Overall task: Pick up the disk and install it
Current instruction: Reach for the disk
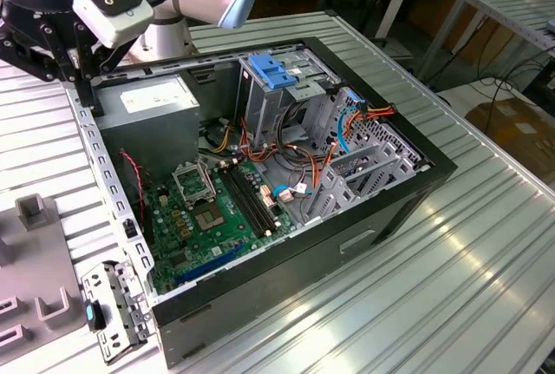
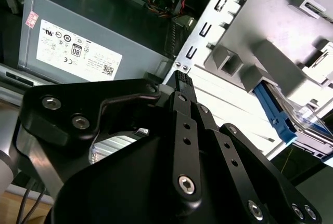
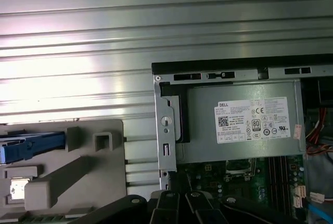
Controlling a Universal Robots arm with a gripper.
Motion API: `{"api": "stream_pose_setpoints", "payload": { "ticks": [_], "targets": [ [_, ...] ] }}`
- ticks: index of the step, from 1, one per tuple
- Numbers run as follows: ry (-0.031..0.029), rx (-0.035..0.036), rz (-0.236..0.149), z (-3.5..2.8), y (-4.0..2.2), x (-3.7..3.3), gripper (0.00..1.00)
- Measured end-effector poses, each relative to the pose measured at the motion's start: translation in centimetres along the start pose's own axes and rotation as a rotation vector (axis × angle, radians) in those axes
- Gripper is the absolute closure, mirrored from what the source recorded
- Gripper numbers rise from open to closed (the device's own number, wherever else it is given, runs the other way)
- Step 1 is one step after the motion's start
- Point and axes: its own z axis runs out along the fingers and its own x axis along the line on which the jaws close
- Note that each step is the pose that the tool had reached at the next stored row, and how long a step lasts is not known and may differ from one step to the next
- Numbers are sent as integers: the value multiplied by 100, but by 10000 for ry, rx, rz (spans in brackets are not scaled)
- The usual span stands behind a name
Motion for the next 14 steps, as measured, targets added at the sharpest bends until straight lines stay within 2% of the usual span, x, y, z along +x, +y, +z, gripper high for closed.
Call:
{"api": "stream_pose_setpoints", "payload": {
  "ticks": [4, 8, 14],
  "targets": [
    [-1, -1, 0, 1, -4, 57, 89],
    [-1, -1, 0, 1, -2, 145, 89],
    [0, 0, 2, 0, -4, 160, 89]
  ]
}}
